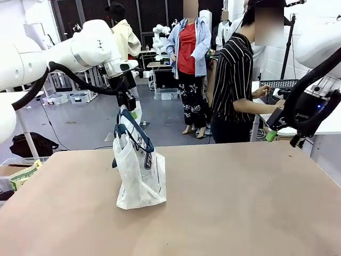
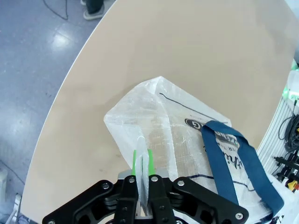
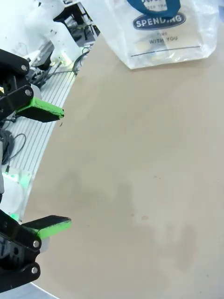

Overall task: Transfer purchased items from the store into the shopping bag.
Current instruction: Move the Reusable shopping bag to the right side of the table.

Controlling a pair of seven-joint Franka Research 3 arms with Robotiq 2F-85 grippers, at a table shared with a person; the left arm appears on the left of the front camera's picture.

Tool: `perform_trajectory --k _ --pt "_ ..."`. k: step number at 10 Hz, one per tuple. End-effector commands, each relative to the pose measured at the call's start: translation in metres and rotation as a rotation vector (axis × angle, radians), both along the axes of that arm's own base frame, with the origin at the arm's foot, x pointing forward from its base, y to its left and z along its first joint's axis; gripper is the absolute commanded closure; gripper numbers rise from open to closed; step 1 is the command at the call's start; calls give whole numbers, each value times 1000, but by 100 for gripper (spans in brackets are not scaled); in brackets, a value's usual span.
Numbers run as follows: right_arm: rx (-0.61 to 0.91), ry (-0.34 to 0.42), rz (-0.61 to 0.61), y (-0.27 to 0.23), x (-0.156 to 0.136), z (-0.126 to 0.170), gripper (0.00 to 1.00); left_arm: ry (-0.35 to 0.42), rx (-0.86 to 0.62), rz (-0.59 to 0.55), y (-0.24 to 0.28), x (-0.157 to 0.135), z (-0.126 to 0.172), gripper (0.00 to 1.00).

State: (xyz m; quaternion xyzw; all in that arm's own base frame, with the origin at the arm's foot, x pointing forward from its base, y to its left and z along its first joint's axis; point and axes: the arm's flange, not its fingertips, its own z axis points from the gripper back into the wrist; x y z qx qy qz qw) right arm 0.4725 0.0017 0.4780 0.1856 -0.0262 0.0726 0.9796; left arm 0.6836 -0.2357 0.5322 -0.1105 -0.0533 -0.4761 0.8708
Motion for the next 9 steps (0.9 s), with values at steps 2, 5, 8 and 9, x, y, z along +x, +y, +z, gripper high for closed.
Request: perform_trajectory --k 2,5,8,9 --pt "-38 15 17 -1 0 5 0 -53 72 20 32 -10 47 100" --pt "-38 15 17 -1 0 5 0 -29 13 103 90 -18 80 100" --pt "-38 15 17 -1 0 5 0 40 29 237 154 -29 100 100" --pt "-38 15 17 -1 0 5 0 58 23 281 174 -37 101 100"
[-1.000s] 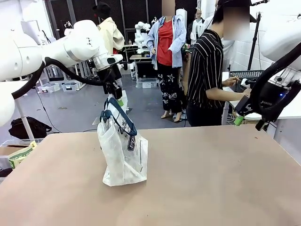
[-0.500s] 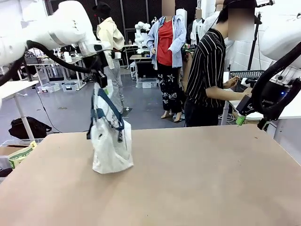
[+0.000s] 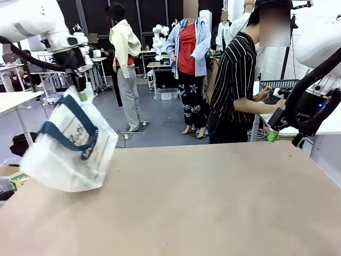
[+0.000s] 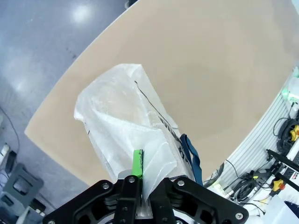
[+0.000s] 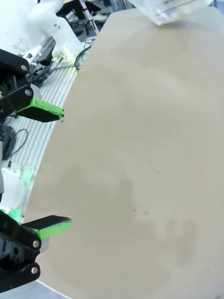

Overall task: Transfer purchased items from the store into the shopping bag.
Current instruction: Move the Reusable shopping bag to the right side of the table.

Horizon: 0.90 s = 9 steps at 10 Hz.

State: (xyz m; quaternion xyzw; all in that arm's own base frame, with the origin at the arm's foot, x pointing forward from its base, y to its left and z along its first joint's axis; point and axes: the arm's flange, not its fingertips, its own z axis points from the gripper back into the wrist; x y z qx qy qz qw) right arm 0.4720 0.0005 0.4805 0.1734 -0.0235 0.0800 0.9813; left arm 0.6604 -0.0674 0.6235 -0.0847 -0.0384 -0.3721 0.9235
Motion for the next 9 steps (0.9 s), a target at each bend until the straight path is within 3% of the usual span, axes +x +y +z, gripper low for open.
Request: perform_trajectory --k 1,4,7,9 --pt "-13 14 2 0 0 3 0 42 -49 98 26 -23 11 100" --pt "-13 14 2 0 0 3 0 116 -72 188 80 -44 2 100" --pt "-13 14 2 0 0 3 0 227 -63 195 122 -53 -15 100" --pt "-13 14 2 0 0 3 0 257 -49 230 138 -55 -22 100"
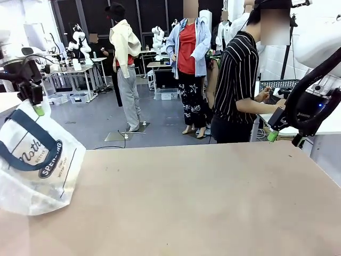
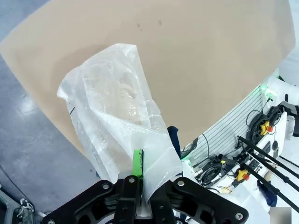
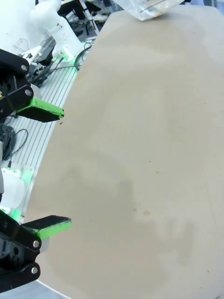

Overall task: Transfer purchased items from the store into the shopping bag.
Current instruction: Move the Reusable shopping bag to the right side of the table.

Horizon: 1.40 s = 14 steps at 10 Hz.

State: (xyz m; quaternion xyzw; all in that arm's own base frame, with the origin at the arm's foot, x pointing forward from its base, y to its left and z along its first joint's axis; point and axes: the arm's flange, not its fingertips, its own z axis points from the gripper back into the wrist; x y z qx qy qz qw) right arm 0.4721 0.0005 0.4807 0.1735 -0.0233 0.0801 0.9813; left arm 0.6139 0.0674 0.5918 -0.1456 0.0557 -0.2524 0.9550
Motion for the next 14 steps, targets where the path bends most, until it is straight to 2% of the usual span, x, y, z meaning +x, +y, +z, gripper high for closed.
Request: perform_trajectory --k 1,2,4,5,6,7,8,9,11,14 --pt "-13 13 2 0 0 3 0 32 10 -4 4 -2 5 100" --pt "-13 13 2 0 0 3 0 32 16 1 3 4 3 86" --pt "-13 13 2 0 0 3 0 35 15 24 2 11 2 47" --pt "-13 13 2 0 0 3 0 19 -1 61 1 13 7 31" --pt "-13 13 2 0 0 3 0 -102 -17 87 -4 8 21 20" --pt "-13 13 2 0 0 3 0 -173 26 95 -15 2 32 20" --pt "-13 13 2 0 0 3 0 -305 96 62 -48 -9 53 20" --pt "-13 13 2 0 0 3 0 -371 118 39 -71 -15 66 20" --pt "-13 13 2 0 0 3 0 -406 138 -116 -136 -13 73 20" --pt "-13 13 2 0 0 3 0 -394 -25 -232 -233 40 22 20"
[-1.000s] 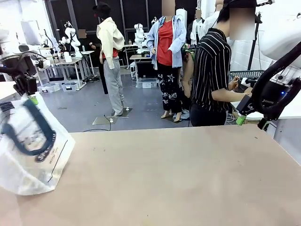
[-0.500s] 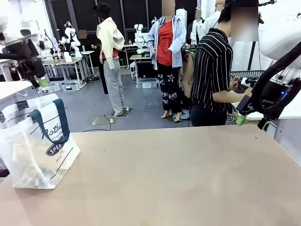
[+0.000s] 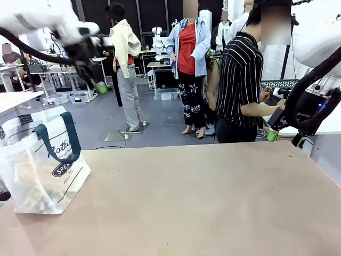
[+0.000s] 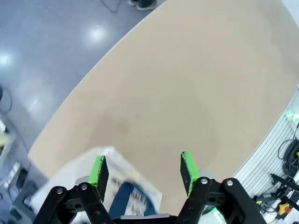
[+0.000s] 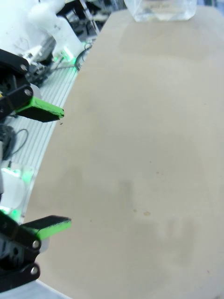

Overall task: Transfer purchased items from the store into the shopping bag.
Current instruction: Move the Reusable shopping bag to the right side of the table.

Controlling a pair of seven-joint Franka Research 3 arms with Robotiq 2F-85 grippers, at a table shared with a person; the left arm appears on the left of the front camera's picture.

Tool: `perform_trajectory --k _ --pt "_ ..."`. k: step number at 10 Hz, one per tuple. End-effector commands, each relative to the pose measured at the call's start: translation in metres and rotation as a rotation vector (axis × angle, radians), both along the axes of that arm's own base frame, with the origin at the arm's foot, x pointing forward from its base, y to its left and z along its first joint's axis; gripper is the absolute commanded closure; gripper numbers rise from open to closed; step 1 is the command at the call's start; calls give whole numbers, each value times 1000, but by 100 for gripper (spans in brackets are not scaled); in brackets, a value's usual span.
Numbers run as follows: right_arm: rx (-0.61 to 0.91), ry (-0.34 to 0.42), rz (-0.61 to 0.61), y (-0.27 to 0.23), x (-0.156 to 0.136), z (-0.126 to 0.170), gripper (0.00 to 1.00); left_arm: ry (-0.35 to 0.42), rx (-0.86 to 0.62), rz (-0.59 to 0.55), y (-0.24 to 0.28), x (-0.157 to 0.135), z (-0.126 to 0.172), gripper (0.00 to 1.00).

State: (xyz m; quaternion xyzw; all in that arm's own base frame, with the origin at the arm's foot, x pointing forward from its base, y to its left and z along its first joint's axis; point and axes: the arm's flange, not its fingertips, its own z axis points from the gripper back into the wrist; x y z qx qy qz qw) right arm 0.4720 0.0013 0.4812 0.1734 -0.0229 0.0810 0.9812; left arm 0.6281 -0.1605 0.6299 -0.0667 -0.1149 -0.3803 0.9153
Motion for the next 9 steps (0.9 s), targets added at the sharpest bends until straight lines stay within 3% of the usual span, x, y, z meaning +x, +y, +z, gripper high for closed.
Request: perform_trajectory --k 1,5,6,9 --pt "-13 13 0 -1 1 2 0 47 -40 -40 -37 39 -39 20" --pt "-13 13 0 -1 1 2 0 52 -163 -77 -69 51 -86 20" --pt "-13 13 0 -1 1 2 0 78 -168 -81 -69 57 -91 20" --pt "-13 13 0 -1 1 2 0 55 -129 -64 -73 47 -98 20"
